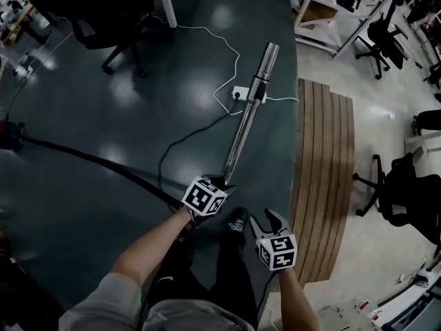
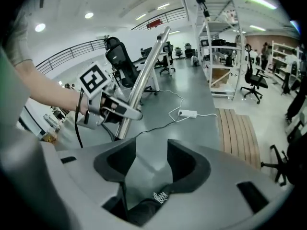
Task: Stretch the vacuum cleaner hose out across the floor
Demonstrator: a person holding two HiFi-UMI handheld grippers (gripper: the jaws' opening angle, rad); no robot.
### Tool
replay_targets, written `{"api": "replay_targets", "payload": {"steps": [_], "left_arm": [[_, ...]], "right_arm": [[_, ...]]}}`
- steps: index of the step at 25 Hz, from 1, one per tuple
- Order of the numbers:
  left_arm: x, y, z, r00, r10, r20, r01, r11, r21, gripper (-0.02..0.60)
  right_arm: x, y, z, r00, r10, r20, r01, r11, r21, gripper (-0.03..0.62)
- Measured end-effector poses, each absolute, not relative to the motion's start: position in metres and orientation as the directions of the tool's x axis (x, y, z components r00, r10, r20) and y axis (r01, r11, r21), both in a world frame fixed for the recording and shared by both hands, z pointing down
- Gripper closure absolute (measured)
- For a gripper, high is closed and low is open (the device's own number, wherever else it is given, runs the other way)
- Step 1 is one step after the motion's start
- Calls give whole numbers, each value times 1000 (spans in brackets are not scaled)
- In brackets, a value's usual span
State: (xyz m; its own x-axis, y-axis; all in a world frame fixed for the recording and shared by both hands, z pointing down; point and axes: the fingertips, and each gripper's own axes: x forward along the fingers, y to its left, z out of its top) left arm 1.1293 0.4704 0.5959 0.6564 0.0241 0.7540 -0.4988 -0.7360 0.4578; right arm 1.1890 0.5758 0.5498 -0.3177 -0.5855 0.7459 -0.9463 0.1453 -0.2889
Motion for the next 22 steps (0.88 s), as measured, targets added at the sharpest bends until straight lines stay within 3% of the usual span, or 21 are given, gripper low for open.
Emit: {"api": "replay_targets", "payload": {"steps": [15,16,18,22], "left_arm": [[1244,529,921,478,158,864,-452,-799,397,430],[1252,529,938,473,160,866,-449,-802,394,430],[1260,527,969,458,164,874,-448,-807,386,430],[1276,533,1033,419,177,890,-450,-811,373,430]], "right_arm": [[1346,578,738,-181,-653,735,-964,-29,-264,393],[1356,577,751,-159,-654,740,-971,-32,-237,426],[1371,571,776,-115,-660,742,-981,-40,-188,551],[1396,572,826,-68,-676,733,-978,-101,-184,583]]}}
